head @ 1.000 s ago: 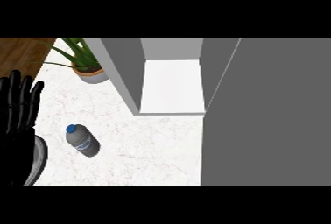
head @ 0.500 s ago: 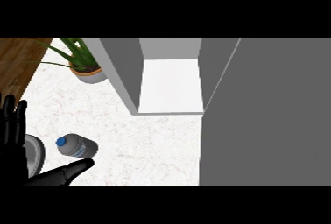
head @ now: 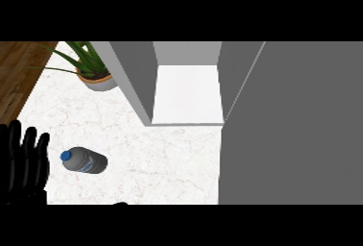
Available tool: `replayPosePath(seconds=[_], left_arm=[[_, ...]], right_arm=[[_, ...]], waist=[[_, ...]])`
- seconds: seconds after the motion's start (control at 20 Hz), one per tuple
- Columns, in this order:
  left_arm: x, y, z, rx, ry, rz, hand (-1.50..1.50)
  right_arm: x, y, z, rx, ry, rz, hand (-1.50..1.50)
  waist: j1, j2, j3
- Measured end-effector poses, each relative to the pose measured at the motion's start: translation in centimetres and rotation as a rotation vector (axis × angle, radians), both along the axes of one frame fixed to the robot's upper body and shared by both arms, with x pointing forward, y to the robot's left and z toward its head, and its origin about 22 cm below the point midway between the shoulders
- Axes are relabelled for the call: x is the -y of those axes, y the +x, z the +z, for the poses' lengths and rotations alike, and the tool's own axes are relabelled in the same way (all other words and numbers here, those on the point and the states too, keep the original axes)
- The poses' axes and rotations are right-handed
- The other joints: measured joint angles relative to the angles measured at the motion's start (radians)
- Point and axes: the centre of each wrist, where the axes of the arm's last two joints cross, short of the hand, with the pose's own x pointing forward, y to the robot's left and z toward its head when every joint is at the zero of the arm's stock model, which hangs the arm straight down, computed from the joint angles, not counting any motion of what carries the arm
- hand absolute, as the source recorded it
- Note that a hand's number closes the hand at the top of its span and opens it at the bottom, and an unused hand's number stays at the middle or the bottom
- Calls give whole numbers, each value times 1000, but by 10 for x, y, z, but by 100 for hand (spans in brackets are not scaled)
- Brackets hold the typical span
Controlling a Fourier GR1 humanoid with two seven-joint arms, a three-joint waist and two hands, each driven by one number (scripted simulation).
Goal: Pick up the bottled water, place it into the cabinet and close the cabinet
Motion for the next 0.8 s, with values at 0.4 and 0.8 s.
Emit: replayPosePath(seconds=[0.4,0.8], left_arm=[[12,-5,-5,-31,-18,9,-150],[9,-10,-15,-39,21,54,-150]], right_arm=[[2,-18,-8,-26,9,-7,-150],[1,-34,-9,-29,19,0,-150]], waist=[[-2,-1,0],[-4,-1,-1]])
